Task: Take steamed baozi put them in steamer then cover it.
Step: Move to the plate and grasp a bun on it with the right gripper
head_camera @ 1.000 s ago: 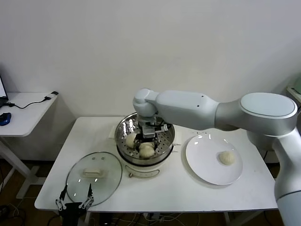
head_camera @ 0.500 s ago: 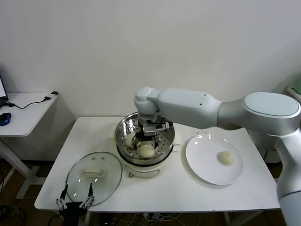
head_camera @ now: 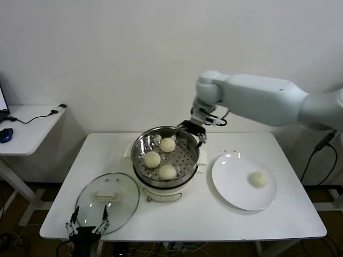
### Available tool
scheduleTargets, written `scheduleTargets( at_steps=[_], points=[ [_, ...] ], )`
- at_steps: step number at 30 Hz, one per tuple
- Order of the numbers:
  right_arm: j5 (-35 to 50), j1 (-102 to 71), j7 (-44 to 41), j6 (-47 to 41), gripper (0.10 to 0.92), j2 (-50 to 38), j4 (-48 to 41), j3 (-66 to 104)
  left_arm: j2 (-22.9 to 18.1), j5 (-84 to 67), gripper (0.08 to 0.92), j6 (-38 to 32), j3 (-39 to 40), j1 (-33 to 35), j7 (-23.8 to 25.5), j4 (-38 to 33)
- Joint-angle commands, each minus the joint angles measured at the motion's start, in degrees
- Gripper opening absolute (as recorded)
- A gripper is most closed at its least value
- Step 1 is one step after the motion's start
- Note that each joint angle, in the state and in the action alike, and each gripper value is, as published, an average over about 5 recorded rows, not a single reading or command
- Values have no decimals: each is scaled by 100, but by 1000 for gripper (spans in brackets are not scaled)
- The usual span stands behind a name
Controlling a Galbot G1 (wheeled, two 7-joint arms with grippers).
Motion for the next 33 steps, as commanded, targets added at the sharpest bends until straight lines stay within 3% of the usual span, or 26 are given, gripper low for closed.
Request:
scheduleTargets(
  at_steps=[1, 9, 17, 33],
  points=[
    [1279, 97, 252, -2881, 823, -1980, 292, -466, 21, 6, 823, -30, -6, 60, 2, -24],
    [-94, -1545, -143, -2809, 823, -2714, -9, 681, 35, -7, 823, -62, -67, 175, 13, -39],
    [-1264, -3103, -314, -2512, 823, -2583, -797, 2212, 32, 0, 823, -51, -102, 199, 16, -40],
    [-2100, -4247, -364, -2179, 823, -1844, -1911, 3383, 1, 101, 823, -37, -132, 253, -8, 3]
  ],
)
